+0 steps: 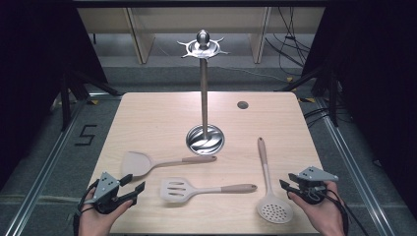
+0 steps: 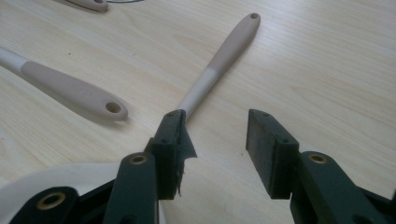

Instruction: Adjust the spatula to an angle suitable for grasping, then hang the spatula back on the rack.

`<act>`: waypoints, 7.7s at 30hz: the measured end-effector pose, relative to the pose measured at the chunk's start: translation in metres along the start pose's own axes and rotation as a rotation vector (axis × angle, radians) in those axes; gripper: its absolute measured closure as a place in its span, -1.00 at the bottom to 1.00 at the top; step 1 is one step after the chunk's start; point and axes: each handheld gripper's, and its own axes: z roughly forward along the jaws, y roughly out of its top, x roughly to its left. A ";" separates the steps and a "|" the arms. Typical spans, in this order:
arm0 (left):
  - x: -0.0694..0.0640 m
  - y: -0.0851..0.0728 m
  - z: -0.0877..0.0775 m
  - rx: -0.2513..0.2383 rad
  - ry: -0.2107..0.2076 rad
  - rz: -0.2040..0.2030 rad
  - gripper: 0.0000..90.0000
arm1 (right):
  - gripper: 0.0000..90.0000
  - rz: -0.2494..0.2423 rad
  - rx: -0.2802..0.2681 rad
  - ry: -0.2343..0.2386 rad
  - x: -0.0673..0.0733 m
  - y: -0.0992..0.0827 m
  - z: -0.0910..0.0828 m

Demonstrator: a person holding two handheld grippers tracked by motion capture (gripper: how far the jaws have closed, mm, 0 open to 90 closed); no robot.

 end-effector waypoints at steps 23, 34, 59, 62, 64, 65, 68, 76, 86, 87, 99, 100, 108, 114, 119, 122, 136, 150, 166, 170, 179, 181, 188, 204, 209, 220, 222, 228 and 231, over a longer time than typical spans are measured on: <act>0.062 0.078 0.113 0.385 0.057 0.149 0.99 | 0.27 -0.018 0.003 0.013 0.001 0.001 0.000; 0.070 0.081 0.164 0.660 0.070 0.175 0.98 | 0.25 -0.007 0.021 0.035 0.003 0.000 -0.001; 0.036 0.081 0.162 0.981 0.002 0.343 0.99 | 0.23 -0.013 0.030 0.041 0.004 -0.002 0.002; 0.033 0.079 0.157 1.037 -0.023 0.353 0.99 | 0.23 -0.011 0.029 0.041 0.004 -0.002 0.002; 0.031 0.077 0.151 1.062 -0.060 0.367 0.99 | 0.23 -0.007 0.040 0.042 0.004 -0.002 0.002; 0.031 0.077 0.151 1.062 -0.060 0.367 0.99 | 0.23 -0.007 0.040 0.042 0.004 -0.002 0.002; 0.030 0.075 0.145 1.046 -0.077 0.333 0.98 | 0.23 -0.012 0.033 0.042 0.004 -0.002 0.002; 0.040 0.085 0.130 0.859 -0.099 0.320 0.40 | 0.22 -0.005 0.028 0.033 0.004 -0.001 -0.002; 0.030 0.105 0.118 0.581 -0.174 0.198 -0.15 | 0.22 0.047 0.010 0.022 0.002 -0.002 -0.003; 0.027 0.107 0.120 0.577 -0.181 0.202 -0.15 | 0.22 0.018 0.015 0.022 0.000 -0.001 -0.004; -0.012 0.128 0.154 0.632 -0.232 0.365 -0.05 | 0.22 0.013 0.013 0.035 0.006 0.004 0.001; -0.017 0.132 0.164 0.654 -0.245 0.371 -0.02 | 0.22 -0.012 0.018 0.039 0.003 0.004 0.001; -0.038 0.147 0.202 0.761 -0.292 0.426 0.07 | 0.22 -0.009 0.027 0.038 0.001 0.000 0.000; -0.055 0.147 0.217 0.782 -0.302 0.390 0.13 | 0.22 -0.018 0.029 0.041 0.000 0.001 -0.001; -0.066 0.140 0.229 0.833 -0.312 0.422 0.14 | 0.22 -0.028 0.033 0.037 0.001 0.001 -0.002; -0.067 0.134 0.234 0.862 -0.307 0.427 0.15 | 0.22 -0.012 0.038 0.045 0.001 0.000 -0.001; -0.069 0.120 0.245 0.906 -0.295 0.417 0.30 | 0.21 0.045 0.068 0.067 0.005 0.000 -0.001; -0.071 0.124 0.242 0.883 -0.218 0.461 0.56 | 0.21 0.045 0.069 0.067 0.004 0.000 -0.001; -0.006 0.168 0.122 0.379 -0.197 0.289 0.56 | 0.21 -0.012 0.061 0.049 0.004 0.002 0.001; 0.005 0.168 0.099 0.272 -0.182 0.267 0.56 | 0.21 -0.034 0.054 0.048 0.004 0.002 0.003; 0.028 0.169 0.047 0.036 -0.132 0.187 0.56 | 0.20 -0.008 0.064 0.049 0.007 0.002 0.003; 0.030 0.171 0.039 0.003 -0.111 0.184 0.56 | 0.20 -0.017 0.059 0.053 0.006 0.004 0.003; 0.029 0.186 0.027 -0.118 -0.085 0.181 0.57 | 0.20 -0.030 0.063 0.052 0.006 0.004 0.004; 0.003 0.236 0.050 -0.179 -0.119 0.189 0.57 | 0.20 -0.035 0.045 0.047 0.003 0.003 0.004; -0.003 0.244 0.054 -0.179 -0.127 0.199 0.57 | 0.20 -0.029 0.046 0.060 0.003 0.003 0.005; -0.008 0.258 0.059 -0.158 -0.168 0.219 0.57 | 0.20 -0.015 0.055 0.062 0.004 0.004 0.004; -0.007 0.261 0.059 -0.160 -0.173 0.223 0.57 | 0.20 -0.013 0.052 0.063 0.004 0.004 0.004; -0.005 0.263 0.059 -0.201 -0.188 0.203 0.57 | 0.20 -0.025 0.051 0.069 0.003 0.004 0.005; -0.006 0.263 0.060 -0.224 -0.204 0.203 0.56 | 0.20 -0.015 0.055 0.050 0.004 0.005 0.003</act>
